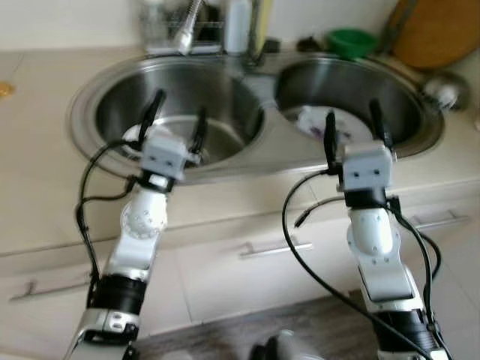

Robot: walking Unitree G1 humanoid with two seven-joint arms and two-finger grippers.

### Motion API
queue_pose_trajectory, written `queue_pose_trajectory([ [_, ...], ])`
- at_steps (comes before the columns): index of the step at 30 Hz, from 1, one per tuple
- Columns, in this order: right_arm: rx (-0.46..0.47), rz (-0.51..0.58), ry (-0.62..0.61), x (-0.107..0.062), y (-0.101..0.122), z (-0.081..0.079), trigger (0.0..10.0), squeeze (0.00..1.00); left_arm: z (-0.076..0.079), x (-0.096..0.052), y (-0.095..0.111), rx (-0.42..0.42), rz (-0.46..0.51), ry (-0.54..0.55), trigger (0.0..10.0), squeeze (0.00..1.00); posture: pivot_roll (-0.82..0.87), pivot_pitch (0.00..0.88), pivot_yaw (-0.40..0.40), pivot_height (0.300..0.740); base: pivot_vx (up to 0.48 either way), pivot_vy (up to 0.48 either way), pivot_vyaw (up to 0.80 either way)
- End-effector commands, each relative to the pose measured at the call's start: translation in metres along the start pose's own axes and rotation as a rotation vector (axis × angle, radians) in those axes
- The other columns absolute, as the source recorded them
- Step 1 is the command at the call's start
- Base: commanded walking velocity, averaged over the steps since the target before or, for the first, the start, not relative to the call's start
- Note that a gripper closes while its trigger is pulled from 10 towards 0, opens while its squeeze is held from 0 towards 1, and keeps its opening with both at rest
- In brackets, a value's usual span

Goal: Kitchen organization

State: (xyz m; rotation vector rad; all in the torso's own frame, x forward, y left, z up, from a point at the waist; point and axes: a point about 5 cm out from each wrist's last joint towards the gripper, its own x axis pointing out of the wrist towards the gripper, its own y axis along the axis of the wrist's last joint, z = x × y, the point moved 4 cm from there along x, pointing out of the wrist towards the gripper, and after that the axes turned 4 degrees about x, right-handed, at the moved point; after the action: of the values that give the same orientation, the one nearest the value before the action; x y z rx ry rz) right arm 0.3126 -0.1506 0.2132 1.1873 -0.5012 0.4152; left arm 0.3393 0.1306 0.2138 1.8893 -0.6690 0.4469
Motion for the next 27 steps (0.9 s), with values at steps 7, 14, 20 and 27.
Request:
queue_pose_trajectory([
  [7, 0.007, -0.006, -0.031, -0.0018, -0.0014, 0.006, 10.0, 0.0, 0.0109, -0.0051, -0.0011, -0.02, -0.003, -0.027, 10.0, 0.0, 0.09, 0.0, -0.037, 0.74, 0.0, 0.0, -0.8],
  [14, 0.006, -0.003, -0.032, -0.0025, -0.0018, 0.007, 10.0, 0.0, 0.0126, -0.0063, -0.0018, -0.016, -0.006, -0.032, 10.0, 0.0, 0.08, 0.0, -0.038, 0.74, 0.0, 0.0, -0.79],
  [20, 0.004, -0.008, -0.035, -0.0029, -0.0028, 0.0077, 10.0, 0.0, 0.0136, -0.0068, -0.0031, -0.013, -0.013, -0.037, 10.0, 0.0, 0.08, 0.0, -0.038, 0.74, 0.0, 0.0, -0.79],
  [27, 0.003, -0.016, -0.038, -0.0033, -0.0041, 0.009, 10.0, 0.0, 0.0143, -0.007, -0.0046, -0.011, -0.023, -0.04, 10.0, 0.0, 0.08, 0.0, -0.039, 0.74, 0.0, -0.158, -0.79],
])
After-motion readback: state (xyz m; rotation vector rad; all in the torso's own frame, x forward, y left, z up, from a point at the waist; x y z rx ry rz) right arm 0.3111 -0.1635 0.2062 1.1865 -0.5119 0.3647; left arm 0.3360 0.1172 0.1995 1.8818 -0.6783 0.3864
